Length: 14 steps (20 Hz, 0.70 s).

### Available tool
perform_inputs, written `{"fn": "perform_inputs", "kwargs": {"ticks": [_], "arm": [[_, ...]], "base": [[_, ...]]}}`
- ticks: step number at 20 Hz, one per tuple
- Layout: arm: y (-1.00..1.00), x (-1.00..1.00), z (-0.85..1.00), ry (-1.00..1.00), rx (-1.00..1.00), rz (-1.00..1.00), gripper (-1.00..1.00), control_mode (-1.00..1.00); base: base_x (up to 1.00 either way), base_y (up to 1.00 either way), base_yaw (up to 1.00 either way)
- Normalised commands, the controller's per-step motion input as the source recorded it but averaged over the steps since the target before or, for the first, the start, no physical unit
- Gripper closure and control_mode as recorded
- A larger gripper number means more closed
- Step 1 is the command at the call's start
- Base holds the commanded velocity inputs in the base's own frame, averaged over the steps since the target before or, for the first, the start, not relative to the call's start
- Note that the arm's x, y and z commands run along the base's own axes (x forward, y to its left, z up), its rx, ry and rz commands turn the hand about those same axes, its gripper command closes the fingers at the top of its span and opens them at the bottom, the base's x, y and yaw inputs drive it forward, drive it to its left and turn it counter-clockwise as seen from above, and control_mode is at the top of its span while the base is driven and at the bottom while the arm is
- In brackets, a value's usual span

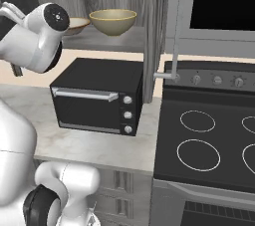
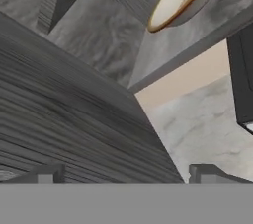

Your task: Move the bowls from the cabinet to the plates on the dining table.

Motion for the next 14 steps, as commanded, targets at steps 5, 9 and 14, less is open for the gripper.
{"fn": "perform_inputs", "kwargs": {"ticks": [5, 9, 14], "arm": [[0.38, 0.00, -0.02, 0.01, 0.07, 0.16, -1.00, -1.00], [0.42, 0.00, -0.04, 0.00, 0.05, 0.17, -1.00, -1.00], [0.54, 0.00, -0.15, 0.00, 0.01, 0.16, -1.00, -1.00]], "base": [[0.00, 0.00, 0.00], [0.00, 0.00, 0.00], [0.00, 0.00, 0.00]]}}
